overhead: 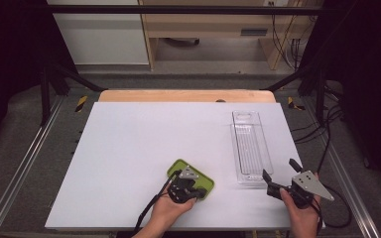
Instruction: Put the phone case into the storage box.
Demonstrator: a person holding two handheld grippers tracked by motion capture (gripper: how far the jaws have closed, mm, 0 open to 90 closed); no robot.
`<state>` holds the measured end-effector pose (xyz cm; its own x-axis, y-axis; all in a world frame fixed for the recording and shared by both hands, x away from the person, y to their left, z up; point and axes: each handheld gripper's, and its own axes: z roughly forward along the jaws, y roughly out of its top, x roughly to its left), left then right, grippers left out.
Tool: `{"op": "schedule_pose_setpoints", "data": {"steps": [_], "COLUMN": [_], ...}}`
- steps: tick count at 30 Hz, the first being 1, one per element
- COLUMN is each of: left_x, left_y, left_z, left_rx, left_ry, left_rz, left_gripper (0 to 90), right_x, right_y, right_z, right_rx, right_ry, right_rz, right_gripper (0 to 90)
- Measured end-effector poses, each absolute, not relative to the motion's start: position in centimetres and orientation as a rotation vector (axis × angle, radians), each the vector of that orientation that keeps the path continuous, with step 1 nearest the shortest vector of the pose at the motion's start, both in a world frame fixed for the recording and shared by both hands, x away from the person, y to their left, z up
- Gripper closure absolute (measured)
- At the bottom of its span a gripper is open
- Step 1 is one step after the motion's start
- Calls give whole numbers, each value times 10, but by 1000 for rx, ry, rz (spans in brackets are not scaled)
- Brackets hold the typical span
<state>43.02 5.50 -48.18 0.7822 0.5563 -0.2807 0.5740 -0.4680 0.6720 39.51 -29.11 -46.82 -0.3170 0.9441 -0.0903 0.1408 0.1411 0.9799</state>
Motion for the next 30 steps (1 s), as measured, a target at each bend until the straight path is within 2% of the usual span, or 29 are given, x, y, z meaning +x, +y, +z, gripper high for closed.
{"op": "schedule_pose_setpoints", "data": {"steps": [30], "left_x": [428], "left_y": [50], "left_z": [-484], "left_rx": [2156], "left_ry": [832], "left_rz": [-64], "left_gripper": [900], "right_x": [396], "right_y": [-290], "right_z": [-469], "right_rx": [1068], "right_ry": [1627], "right_rz": [1264], "right_gripper": [43]}}
